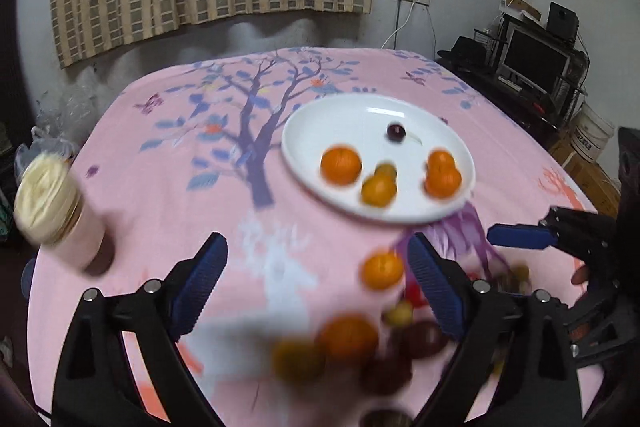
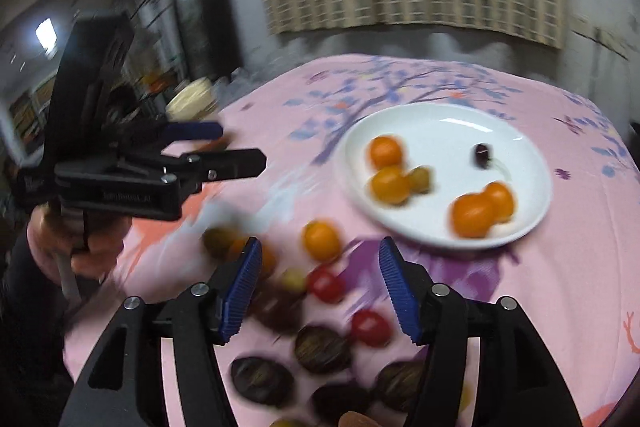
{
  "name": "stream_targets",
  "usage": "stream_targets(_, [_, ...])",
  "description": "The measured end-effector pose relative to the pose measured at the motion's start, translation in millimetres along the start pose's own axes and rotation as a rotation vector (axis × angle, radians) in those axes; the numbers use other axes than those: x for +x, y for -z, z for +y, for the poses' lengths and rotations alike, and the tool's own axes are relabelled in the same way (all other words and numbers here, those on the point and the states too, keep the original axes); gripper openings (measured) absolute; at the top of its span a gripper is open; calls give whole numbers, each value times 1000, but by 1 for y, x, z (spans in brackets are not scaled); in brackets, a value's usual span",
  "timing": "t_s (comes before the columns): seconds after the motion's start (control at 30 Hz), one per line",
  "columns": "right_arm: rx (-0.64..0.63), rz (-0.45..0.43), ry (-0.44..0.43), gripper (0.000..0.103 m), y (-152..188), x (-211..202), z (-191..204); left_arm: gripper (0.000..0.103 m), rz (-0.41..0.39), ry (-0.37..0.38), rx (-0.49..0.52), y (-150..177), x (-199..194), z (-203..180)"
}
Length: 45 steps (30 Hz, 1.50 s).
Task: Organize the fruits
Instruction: 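Release both oranges onto the white plate, then grasp a water chestnut with the right gripper while the left gripper grasps another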
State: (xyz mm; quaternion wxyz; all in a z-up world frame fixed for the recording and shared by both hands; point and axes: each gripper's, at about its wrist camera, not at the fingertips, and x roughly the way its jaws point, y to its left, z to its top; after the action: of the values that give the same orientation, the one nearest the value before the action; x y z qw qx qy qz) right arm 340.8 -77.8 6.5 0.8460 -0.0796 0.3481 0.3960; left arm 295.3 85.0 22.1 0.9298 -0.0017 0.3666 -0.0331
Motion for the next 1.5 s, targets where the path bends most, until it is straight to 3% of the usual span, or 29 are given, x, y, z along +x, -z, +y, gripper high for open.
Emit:
stream_targets(0.1, [-84,69,-60,61,22,-1,26,89,4,-27,-24,46,-30,3])
stream_targets(0.23, [-132,166,-61,61,43,5,40,89,28,-46,-33,96,-56,0])
stream_targets(0.37, [-133,199,-66,61,50,6,44,89,54,-49,-27,121,-68,-6])
stream_targets(0.6, [-169,228,-4,57,57,18,46,89,58,-36,-10,121,-68,-22])
stream_targets(0.7, [-182,230,43,44,59,18,48,89,68,-24,-3,119,-64,-27])
stream_targets(0.87, [-157,229,20,43,59,15,44,88,92,22,34,119,-53,-41])
stream_targets(0.93, [-121,212,-17,43,55,9,39,83,100,36,54,119,-46,-48])
stream_targets(1.1, [-18,122,-61,43,43,-13,21,55,146,66,53,115,-23,-55])
stream_targets(1.27, [16,94,-56,43,41,-21,14,55,173,66,39,111,-8,-55])
stream_targets(1.43, [34,82,-60,43,41,-25,11,39,197,37,59,111,-3,-57])
stream_targets(1.5, [47,79,-56,43,42,-25,7,39,199,54,56,111,-5,-55])
